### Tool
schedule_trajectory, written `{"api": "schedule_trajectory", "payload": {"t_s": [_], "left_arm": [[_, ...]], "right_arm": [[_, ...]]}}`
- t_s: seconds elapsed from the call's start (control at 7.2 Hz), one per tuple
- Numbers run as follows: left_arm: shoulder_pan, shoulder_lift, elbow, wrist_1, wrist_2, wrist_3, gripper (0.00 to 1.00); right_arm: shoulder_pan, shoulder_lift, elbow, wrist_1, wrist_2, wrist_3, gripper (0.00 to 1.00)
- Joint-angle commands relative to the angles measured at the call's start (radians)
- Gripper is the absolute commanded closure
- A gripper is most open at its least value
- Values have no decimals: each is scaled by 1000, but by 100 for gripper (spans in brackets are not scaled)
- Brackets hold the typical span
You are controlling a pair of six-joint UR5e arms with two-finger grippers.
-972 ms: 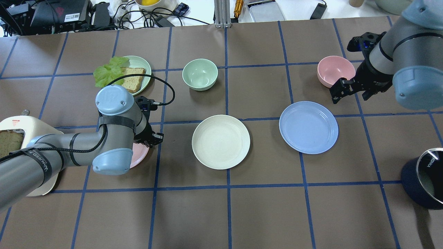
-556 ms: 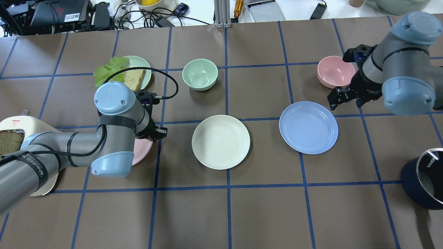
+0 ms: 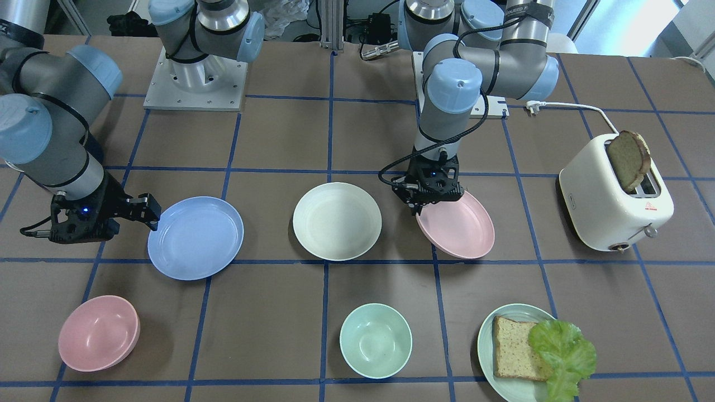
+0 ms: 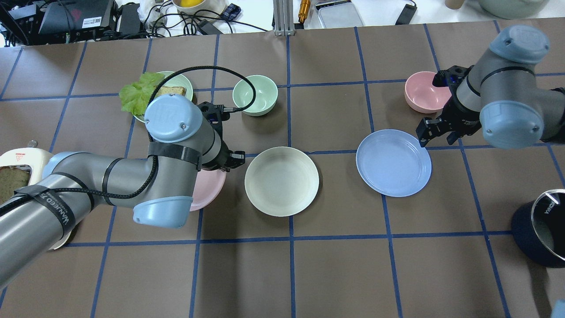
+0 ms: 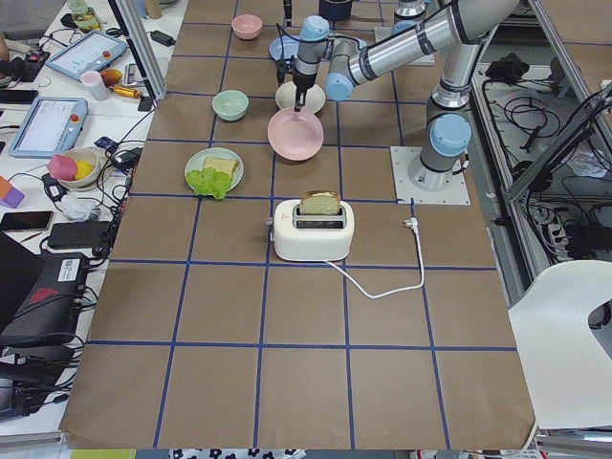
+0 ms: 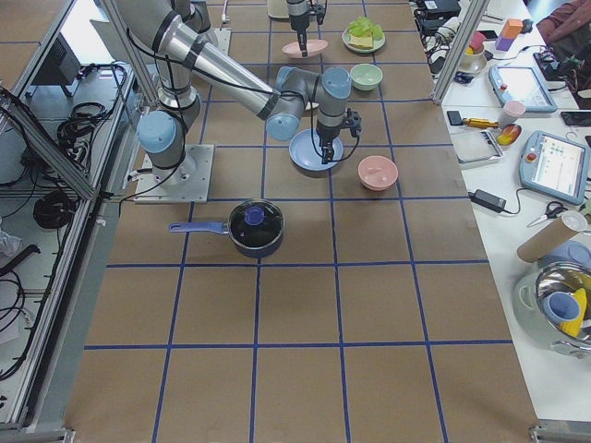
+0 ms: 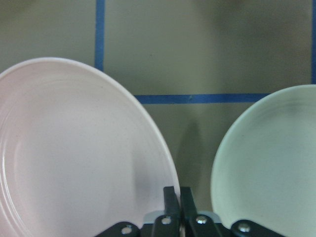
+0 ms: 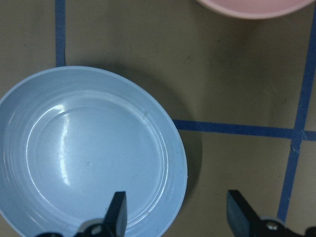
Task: Stack three plates with pink and blue
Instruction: 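Grasp the pink plate with the left gripper while the right grasps the blue plate, then carry the pink plate with the left gripper onto the cream plate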
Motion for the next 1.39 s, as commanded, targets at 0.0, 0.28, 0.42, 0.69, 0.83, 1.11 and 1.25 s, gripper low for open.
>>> {"api": "schedule_trajectory", "payload": {"t_s": [0.0, 0.28, 0.42, 0.69, 0.83, 1.11, 1.25], "left_arm": [[-149, -27, 217, -213, -13, -195, 100], [-204, -90, 276, -231, -36, -300, 100], [-238, -125, 303, -212, -66, -357, 100], [-278, -199, 351, -227, -59, -372, 100], [-292, -204, 351, -225, -56, -374, 100], [-292, -260, 365, -206, -56, -366, 100], [-292, -277, 365, -205, -55, -369, 100]], "right_arm": [[0, 30, 38, -4, 3, -2, 25], [0, 63, 42, -69, 0, -4, 30], [0, 74, 39, -71, -1, -4, 33], [0, 91, 35, -82, 0, 5, 34], [0, 111, 32, -128, -4, 10, 37], [-14, 120, 31, -131, -3, 11, 38], [-15, 123, 31, -131, -1, 13, 39]]}}
